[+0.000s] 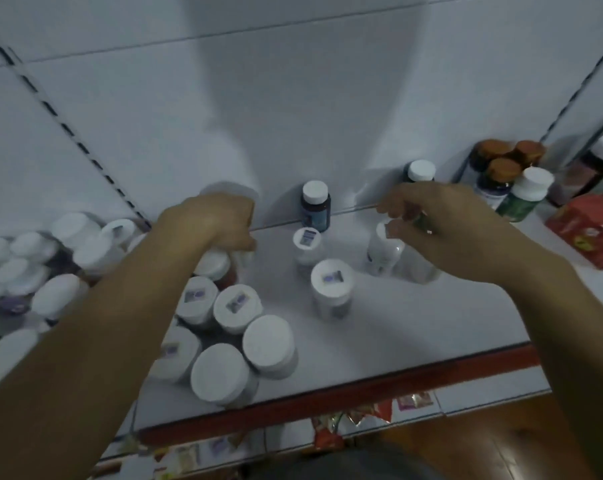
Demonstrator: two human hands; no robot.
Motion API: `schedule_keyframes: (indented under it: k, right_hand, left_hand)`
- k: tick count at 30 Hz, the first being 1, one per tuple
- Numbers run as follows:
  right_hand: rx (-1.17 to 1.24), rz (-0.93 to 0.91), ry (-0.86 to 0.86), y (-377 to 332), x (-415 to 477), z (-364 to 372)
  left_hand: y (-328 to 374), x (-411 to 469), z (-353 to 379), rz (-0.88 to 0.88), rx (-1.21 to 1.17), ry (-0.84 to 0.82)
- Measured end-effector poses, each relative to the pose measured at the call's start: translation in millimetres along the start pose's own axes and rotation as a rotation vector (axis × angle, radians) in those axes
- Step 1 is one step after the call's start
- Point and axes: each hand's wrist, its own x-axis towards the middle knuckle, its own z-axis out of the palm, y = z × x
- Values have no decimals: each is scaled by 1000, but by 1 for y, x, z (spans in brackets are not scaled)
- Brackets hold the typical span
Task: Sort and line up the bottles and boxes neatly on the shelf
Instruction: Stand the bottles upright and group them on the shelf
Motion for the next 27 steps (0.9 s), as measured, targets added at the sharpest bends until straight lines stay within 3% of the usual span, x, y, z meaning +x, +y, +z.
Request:
schedule_keyframes:
  k: [3,8,10,16,21,27]
  right_hand:
    - [55,-5,39,8,-4,-5]
    - [215,48,184,24,-13,-18]
    - [280,96,257,37,-10,-23]
    - [204,213,129,91,-22,-33]
    - [214,217,-101,108,-40,-19]
    - [247,191,154,109,-41,8]
  left_hand:
    - [4,-6,2,-62,-148,92]
    - [57,-44,-20,-43,-580,651]
    - [82,-54,-20,15,-697,759]
    - [119,-37,4,53,-1014,714]
    - [130,-31,11,41,-944,617]
    - [120,-35,3,76,-965,584]
